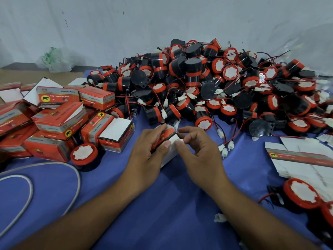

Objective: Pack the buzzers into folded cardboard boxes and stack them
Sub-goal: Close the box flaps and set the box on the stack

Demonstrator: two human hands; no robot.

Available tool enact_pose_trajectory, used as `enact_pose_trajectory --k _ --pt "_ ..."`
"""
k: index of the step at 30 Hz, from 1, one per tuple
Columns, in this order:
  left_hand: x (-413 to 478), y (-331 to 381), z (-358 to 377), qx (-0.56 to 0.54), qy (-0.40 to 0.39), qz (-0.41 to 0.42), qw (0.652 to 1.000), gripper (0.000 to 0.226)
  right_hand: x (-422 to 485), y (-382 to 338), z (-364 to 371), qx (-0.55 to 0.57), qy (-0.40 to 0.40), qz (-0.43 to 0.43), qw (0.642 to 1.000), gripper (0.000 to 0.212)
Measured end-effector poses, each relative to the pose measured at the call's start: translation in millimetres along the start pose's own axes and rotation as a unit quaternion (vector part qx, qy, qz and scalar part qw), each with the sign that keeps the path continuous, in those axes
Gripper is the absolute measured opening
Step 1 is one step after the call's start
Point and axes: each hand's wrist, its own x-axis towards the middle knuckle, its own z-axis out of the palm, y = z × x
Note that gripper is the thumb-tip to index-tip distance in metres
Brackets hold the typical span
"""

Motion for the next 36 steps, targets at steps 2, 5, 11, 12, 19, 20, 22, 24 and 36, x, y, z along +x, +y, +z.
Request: enact_pose_trajectory --k 2,5,11,12,19,20,22,24,36 --pt "0.2 -0.3 0.1 -0.007 -0.003 0.002 1.000 0.045 -0.2 1.5 0.4 -0.006 0.004 -0.003 1.000 0.017" --pt "1.2 -0.4 0.7 -0.017 -0.007 0.004 1.000 0.045 -0.6 3.6 1.0 0.000 0.006 -0.003 1.000 0.018" --pt "2.3 -3.5 -3.3 -0.053 -0.024 0.019 0.998 0.046 4.6 8.7 -5.0 0.007 -0.023 0.007 1.000 0.014" --pt "2.5 -4.6 -5.3 -0.056 -0.036 0.028 0.997 0.046 7.1 10.6 -7.5 0.030 -0.043 0.028 0.998 0.015" --pt "3.4 -16.6 -13.0 -0.023 -0.120 0.105 0.987 0.042 16.4 13.7 -27.1 0.141 -0.234 0.107 0.956 0.057" --pt "2.7 -16.8 -11.2 0.003 -0.115 0.112 0.987 0.043 16.1 13.3 -27.3 0.115 -0.244 0.096 0.958 0.060" --pt "1.5 -16.8 -6.8 0.056 -0.095 0.155 0.982 0.054 16.2 13.8 -27.3 0.084 -0.242 0.062 0.965 0.058" --pt "2.3 -19.3 -5.1 0.080 -0.086 0.183 0.976 0.072 16.0 14.5 -27.4 0.095 -0.224 0.049 0.969 0.050" --pt "11.4 -38.4 -23.7 0.117 -0.173 0.158 0.965 0.050 19.8 15.1 -34.8 -0.177 -0.173 -0.055 0.967 0.019"
